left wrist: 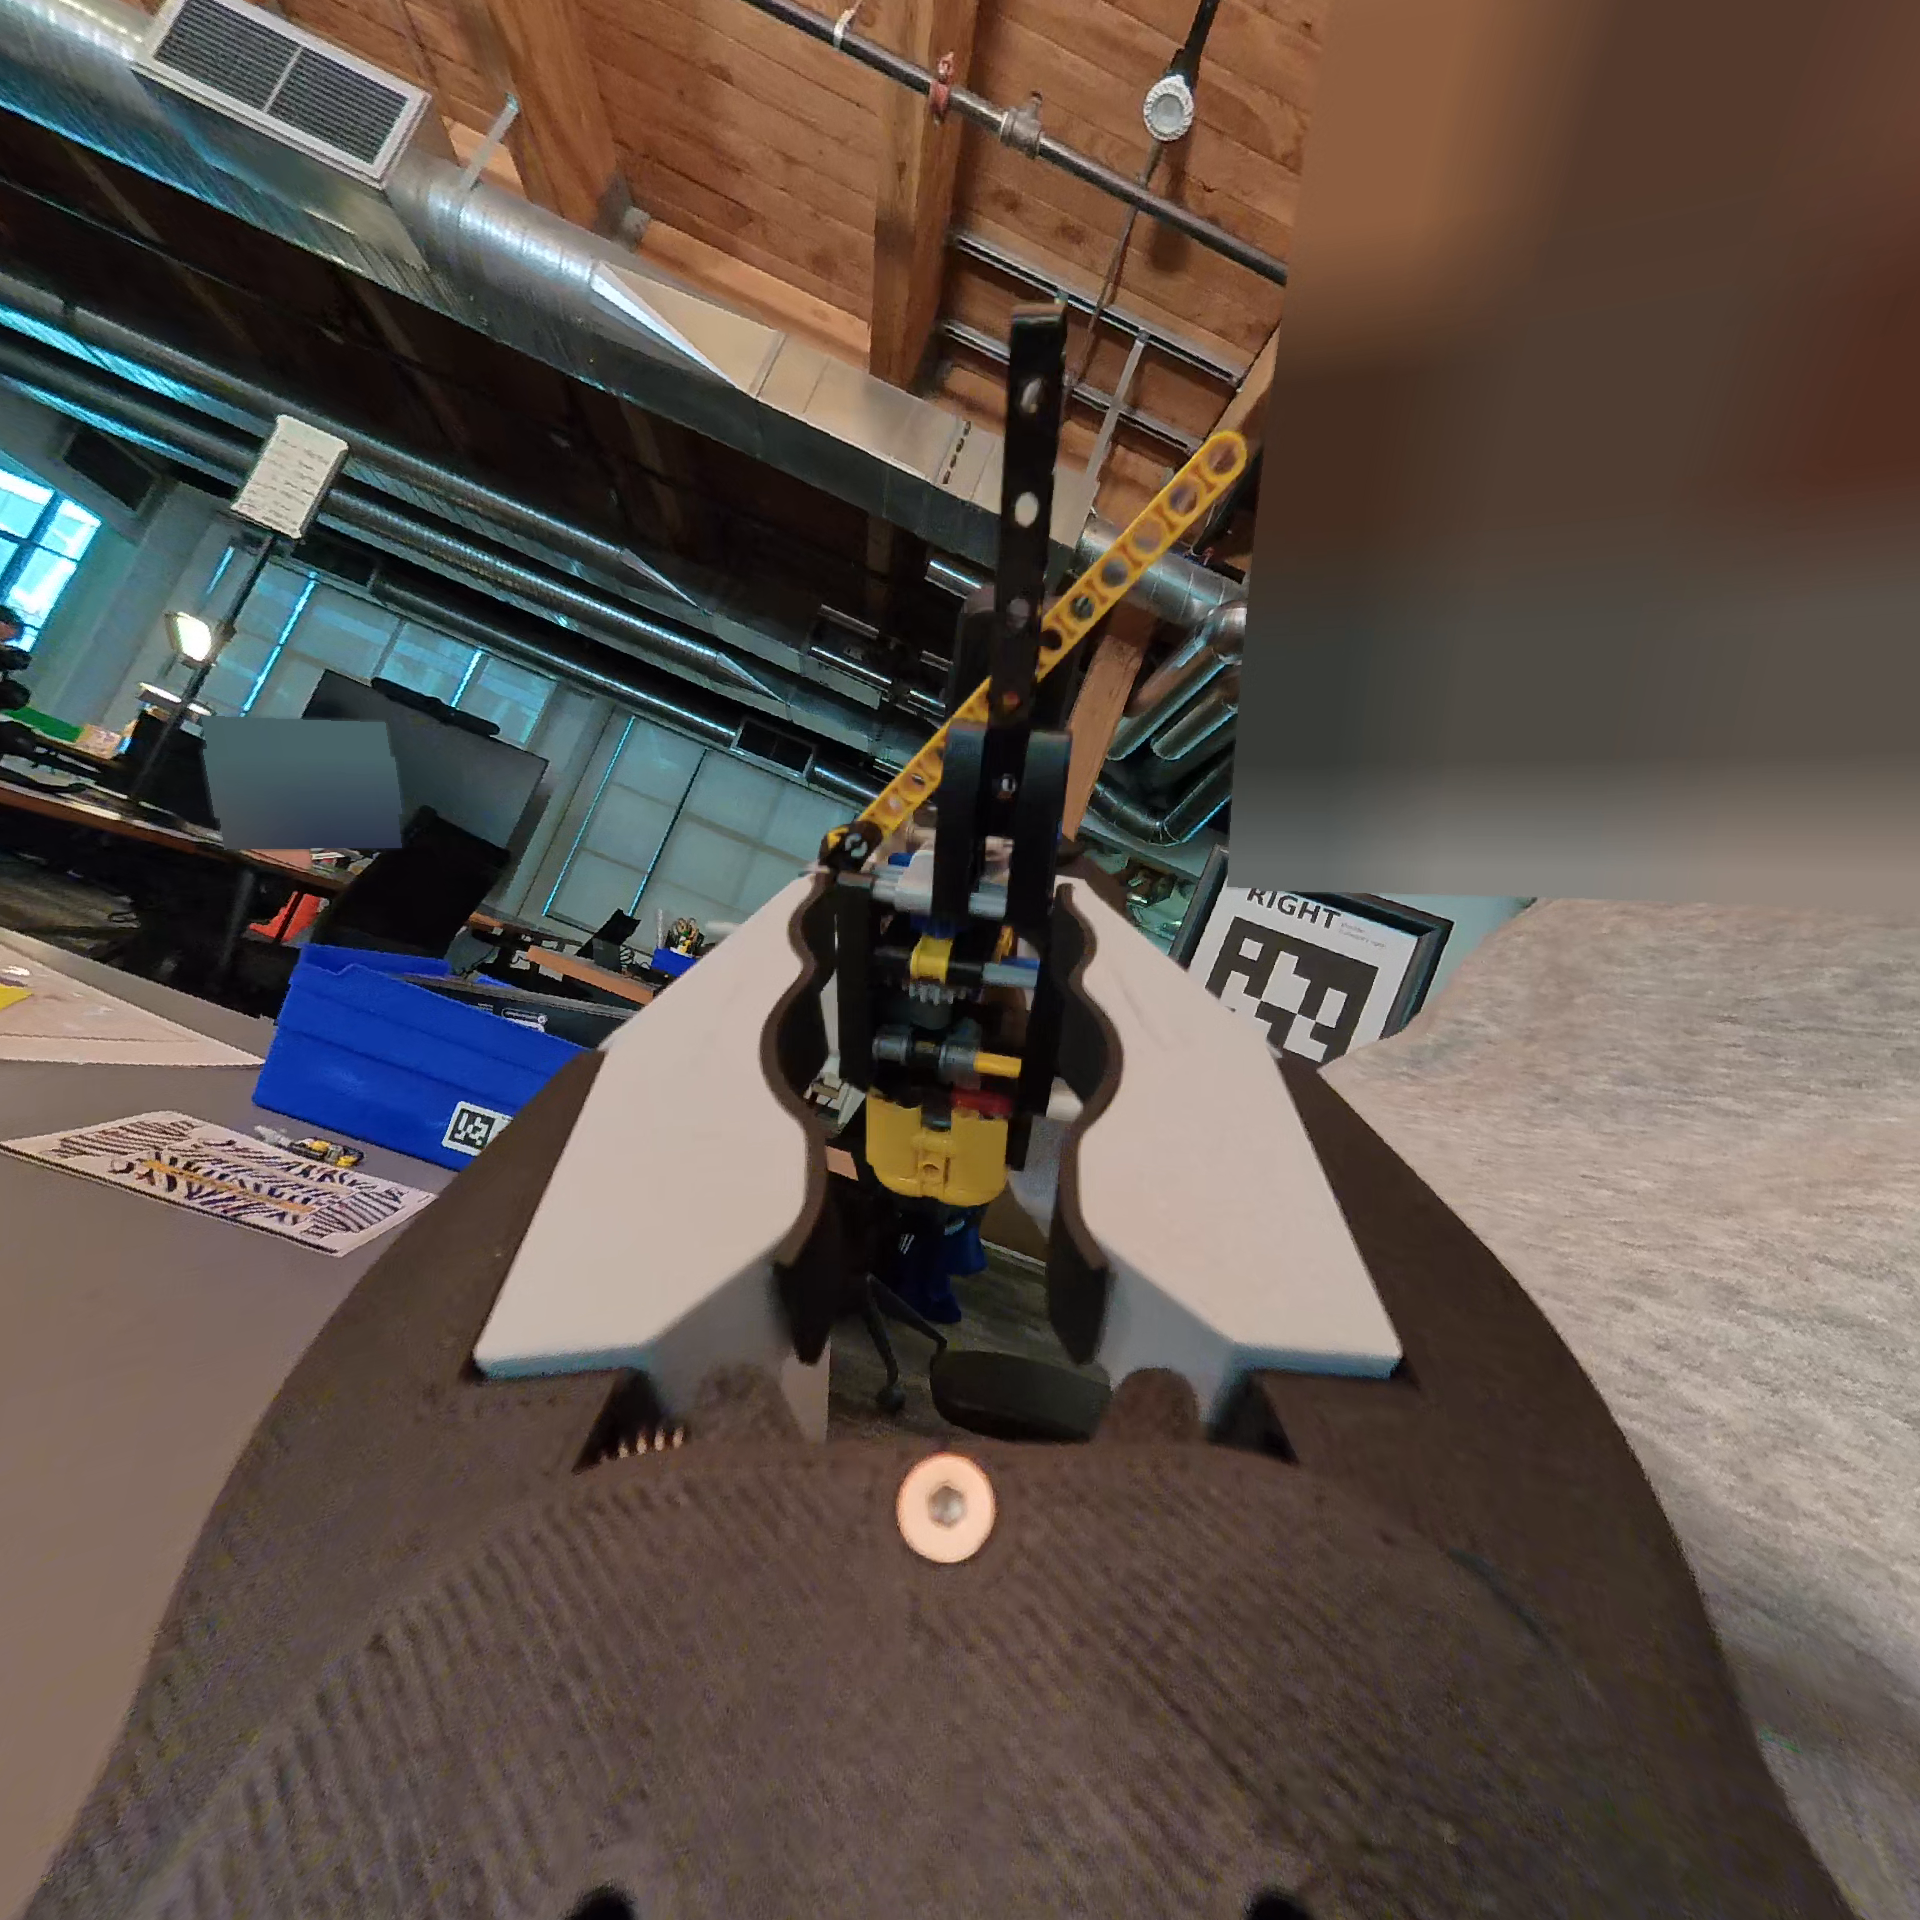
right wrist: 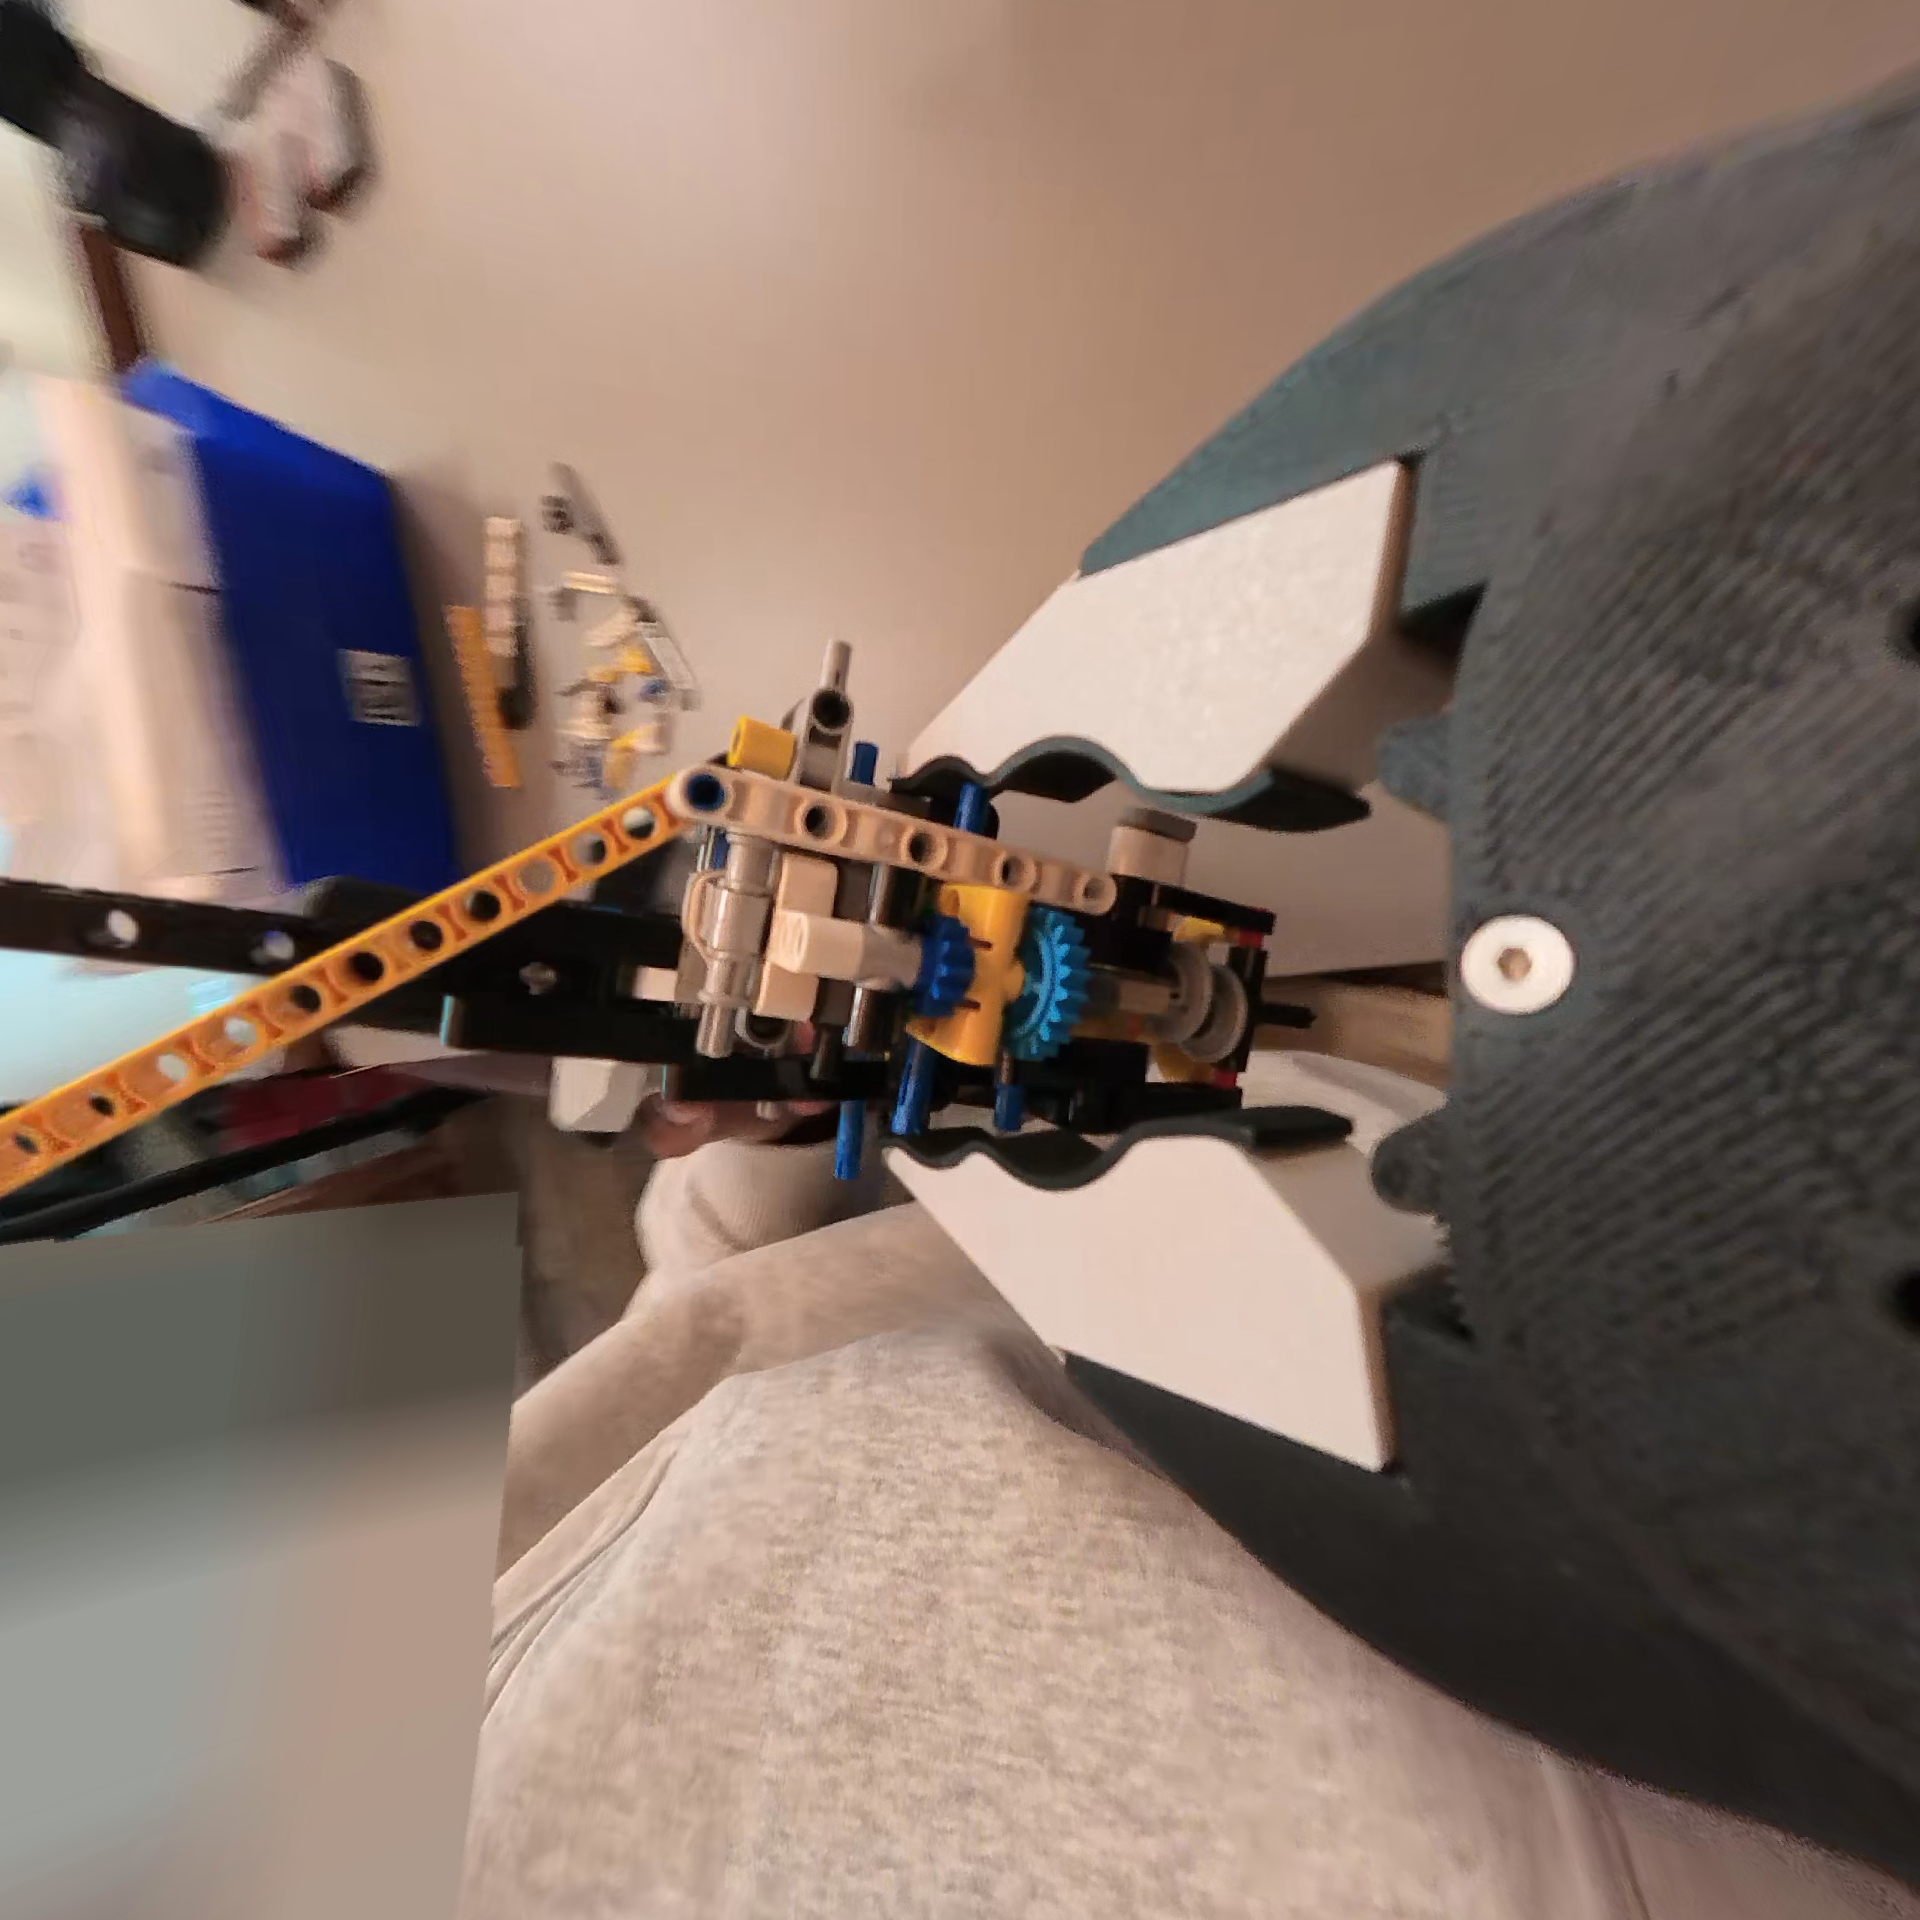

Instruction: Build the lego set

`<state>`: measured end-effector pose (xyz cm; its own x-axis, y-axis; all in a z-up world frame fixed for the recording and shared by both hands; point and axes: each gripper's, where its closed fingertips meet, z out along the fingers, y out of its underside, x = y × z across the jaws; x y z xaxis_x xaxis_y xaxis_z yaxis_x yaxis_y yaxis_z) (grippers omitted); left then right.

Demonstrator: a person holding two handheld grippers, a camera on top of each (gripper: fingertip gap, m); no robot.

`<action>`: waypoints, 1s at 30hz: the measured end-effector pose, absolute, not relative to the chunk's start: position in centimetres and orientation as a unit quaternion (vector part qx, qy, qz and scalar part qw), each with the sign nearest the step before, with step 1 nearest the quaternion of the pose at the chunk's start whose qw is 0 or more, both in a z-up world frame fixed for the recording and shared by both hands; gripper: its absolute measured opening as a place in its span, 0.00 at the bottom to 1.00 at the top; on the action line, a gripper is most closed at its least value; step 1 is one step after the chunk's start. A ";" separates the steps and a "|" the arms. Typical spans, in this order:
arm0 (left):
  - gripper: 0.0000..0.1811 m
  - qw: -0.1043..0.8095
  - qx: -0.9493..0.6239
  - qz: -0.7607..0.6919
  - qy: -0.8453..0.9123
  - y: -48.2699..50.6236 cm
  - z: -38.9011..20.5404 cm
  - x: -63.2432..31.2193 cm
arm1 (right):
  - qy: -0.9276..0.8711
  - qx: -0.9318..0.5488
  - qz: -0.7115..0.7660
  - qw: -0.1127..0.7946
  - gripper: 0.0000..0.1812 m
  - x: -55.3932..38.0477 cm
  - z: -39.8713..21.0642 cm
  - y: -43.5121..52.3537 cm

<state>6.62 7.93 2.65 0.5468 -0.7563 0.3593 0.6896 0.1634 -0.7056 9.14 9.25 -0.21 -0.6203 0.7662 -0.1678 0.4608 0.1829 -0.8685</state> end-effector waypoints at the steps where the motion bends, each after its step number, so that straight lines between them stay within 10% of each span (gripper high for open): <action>1: 0.22 0.761 -0.440 -0.475 0.039 8.0 2.7 6.7 | -0.743 -0.396 0.515 0.161 0.35 9.1 0.0 9.2; 30: 0.27 0.761 -0.445 -0.462 0.093 6.8 3.6 8.6 | -0.681 -0.227 0.659 0.225 0.34 9.1 -0.2 6.6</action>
<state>8.65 6.78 3.59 0.5551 -0.7869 0.2696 0.6211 0.1766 -0.7635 9.14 6.61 -0.17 -0.7961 0.6051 0.0073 0.0133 0.0295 -0.9995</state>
